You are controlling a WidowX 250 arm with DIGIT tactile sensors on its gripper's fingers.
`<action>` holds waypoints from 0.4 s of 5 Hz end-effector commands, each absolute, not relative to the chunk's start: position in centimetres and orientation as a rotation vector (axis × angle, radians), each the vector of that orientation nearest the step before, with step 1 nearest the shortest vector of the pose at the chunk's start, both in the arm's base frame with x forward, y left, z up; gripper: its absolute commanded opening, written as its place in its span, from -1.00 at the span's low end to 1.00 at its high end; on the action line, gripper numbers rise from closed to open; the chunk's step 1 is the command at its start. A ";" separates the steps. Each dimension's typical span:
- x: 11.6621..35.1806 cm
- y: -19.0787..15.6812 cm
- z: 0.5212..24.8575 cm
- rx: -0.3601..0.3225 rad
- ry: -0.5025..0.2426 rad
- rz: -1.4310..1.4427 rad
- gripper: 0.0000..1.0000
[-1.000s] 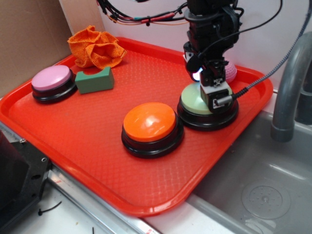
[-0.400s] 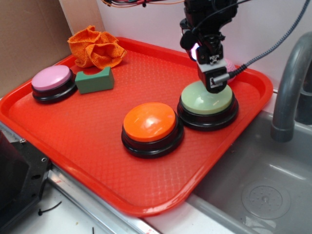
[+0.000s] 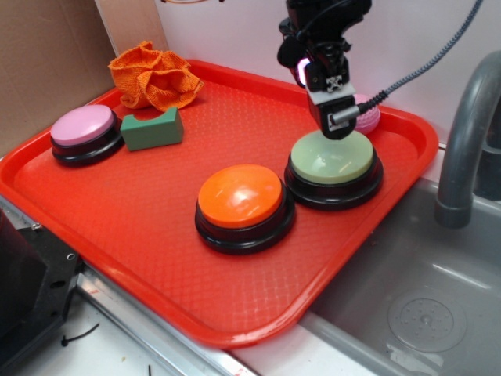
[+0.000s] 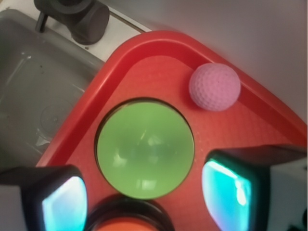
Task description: Push the green button.
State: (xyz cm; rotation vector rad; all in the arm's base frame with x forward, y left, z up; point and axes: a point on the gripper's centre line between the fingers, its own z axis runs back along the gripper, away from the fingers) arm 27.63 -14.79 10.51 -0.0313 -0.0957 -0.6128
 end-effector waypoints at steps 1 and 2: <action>26.9 -15.3 13.0 -0.029 -0.147 -0.607 1.00; 26.5 -15.4 13.5 -0.026 -0.164 -0.606 1.00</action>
